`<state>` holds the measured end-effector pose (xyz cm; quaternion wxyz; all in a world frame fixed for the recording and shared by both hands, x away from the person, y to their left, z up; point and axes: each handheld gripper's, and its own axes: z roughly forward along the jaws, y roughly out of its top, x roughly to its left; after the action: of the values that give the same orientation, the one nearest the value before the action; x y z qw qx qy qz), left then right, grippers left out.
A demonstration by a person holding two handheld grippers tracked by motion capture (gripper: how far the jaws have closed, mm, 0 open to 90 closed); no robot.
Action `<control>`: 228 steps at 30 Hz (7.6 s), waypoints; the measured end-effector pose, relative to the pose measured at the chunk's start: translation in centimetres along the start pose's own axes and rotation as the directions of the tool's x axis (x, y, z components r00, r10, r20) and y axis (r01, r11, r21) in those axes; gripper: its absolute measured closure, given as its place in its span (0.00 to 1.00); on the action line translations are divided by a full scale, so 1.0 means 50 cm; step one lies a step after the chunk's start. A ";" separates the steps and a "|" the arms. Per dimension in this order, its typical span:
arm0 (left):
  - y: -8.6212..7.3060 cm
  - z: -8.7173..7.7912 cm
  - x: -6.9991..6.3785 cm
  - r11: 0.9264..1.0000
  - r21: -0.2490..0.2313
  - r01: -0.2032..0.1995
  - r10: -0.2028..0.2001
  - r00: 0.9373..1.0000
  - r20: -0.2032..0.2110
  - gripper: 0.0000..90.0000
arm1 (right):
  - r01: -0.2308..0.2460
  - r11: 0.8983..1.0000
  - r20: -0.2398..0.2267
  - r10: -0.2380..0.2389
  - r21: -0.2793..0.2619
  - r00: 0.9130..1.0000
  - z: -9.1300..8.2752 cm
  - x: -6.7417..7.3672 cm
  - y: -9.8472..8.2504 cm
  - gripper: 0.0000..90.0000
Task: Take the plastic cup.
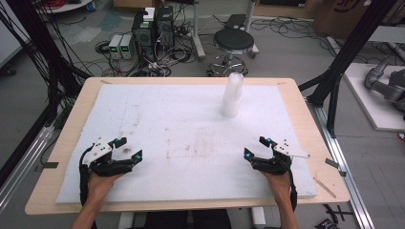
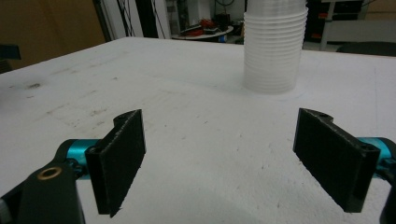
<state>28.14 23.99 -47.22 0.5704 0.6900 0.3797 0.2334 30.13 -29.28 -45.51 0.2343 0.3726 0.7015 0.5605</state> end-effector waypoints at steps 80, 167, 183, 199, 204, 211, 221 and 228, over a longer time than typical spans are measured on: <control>0.002 0.006 0.010 0.998 0.024 0.050 -0.050 0.999 0.016 0.18 | 0.167 0.962 -0.032 -0.164 0.215 0.986 0.110 -0.101 0.427 0.19; 0.004 0.011 0.007 0.998 0.050 0.042 -0.042 0.999 0.002 0.18 | 0.211 0.775 -0.154 -0.148 0.595 0.977 0.389 -0.142 0.415 0.41; 0.004 0.011 0.008 0.998 0.056 0.035 -0.035 0.999 0.005 0.18 | 0.212 0.802 -0.142 -0.160 0.559 0.977 0.379 -0.139 0.428 0.41; 0.004 0.011 0.007 0.998 0.052 0.033 -0.033 0.999 0.002 0.18 | 0.221 0.845 -0.134 -0.178 0.487 0.975 0.356 -0.136 0.455 0.45; 0.004 0.011 0.006 0.998 0.049 0.032 -0.032 0.999 0.002 0.18 | 0.223 0.861 -0.127 -0.185 0.457 0.975 0.341 -0.119 0.503 0.46; 0.004 0.011 0.007 0.998 0.046 0.035 -0.035 0.999 0.006 0.18 | 0.247 0.869 -0.117 -0.217 0.430 0.969 0.321 -0.099 0.561 0.46; 0.004 0.011 0.006 0.998 0.049 0.029 -0.029 1.000 0.003 0.18 | 0.261 0.878 -0.099 -0.242 0.400 0.965 0.277 -0.089 0.610 0.47; 0.004 0.012 0.006 0.998 0.051 0.033 -0.034 0.999 0.004 0.18 | 0.251 0.882 -0.094 -0.233 0.398 0.968 0.264 -0.095 0.606 0.47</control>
<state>28.83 23.86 -47.20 0.5572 0.6984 0.3957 0.2124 50.77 -22.07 -20.26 0.2042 0.3105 0.8487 0.3764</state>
